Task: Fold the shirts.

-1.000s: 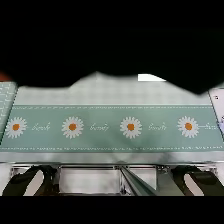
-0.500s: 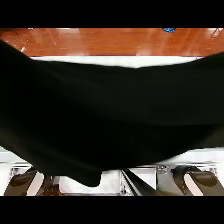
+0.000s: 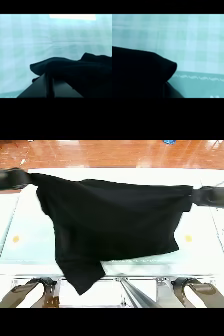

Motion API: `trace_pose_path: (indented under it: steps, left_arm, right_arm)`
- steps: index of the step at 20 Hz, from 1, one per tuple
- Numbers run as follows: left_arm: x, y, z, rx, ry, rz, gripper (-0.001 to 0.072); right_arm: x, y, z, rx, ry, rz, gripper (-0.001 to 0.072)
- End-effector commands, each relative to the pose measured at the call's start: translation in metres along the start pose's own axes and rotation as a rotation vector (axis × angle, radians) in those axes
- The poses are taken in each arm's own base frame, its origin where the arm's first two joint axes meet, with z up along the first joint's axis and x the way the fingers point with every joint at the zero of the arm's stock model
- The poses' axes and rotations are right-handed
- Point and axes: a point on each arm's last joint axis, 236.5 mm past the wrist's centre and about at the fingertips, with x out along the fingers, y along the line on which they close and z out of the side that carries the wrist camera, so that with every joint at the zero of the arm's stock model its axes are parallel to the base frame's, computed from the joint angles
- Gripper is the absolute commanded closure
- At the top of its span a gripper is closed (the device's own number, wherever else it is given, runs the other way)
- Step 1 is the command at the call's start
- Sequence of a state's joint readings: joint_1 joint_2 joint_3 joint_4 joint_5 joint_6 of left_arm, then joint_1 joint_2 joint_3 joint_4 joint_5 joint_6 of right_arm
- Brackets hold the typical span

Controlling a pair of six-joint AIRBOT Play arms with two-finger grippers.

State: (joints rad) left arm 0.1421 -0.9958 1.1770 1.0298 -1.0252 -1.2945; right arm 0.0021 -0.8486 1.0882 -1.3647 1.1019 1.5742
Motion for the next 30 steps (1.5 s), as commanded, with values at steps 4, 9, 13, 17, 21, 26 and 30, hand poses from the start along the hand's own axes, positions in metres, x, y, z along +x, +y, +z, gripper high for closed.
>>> trace_pose_path:
  steps: [4, 9, 13, 17, 21, 26, 30]
  left_arm:
    - [0.143, 0.01, 0.013, -0.052, 0.099, -0.046, 0.0665]
    - [0.13, 0.059, 0.009, -0.121, 0.267, 0.095, 0.0202]
    - [0.058, 0.144, -0.037, -0.417, 0.432, 0.242, 0.0202]
    - [0.03, 0.15, -0.153, -0.592, 0.603, 0.222, 0.0202]
    - [0.031, 0.089, -0.236, -0.72, 0.593, -0.036, 0.0202]
    - [0.019, 0.069, -0.314, -0.842, 0.698, -0.057, 0.0202]
    - [0.029, 0.059, -0.341, -0.846, 0.714, -0.047, 0.0202]
  right_arm:
    - [0.17, -0.029, 0.042, 0.146, 0.059, -0.013, 0.0653]
    - [0.174, -0.059, 0.073, 0.283, 0.139, 0.047, 0.0297]
    - [0.09, -0.137, 0.058, 0.339, 0.207, -0.015, 0.0302]
    - [0.06, -0.186, -0.03, 0.49, 0.252, -0.094, 0.0303]
    - [0.067, -0.156, -0.138, 0.612, 0.295, 0.0, 0.0303]
    - [0.061, -0.135, -0.154, 0.659, 0.218, 0.027, 0.0303]
    - [0.06, -0.134, -0.155, 0.663, 0.224, 0.032, 0.0303]
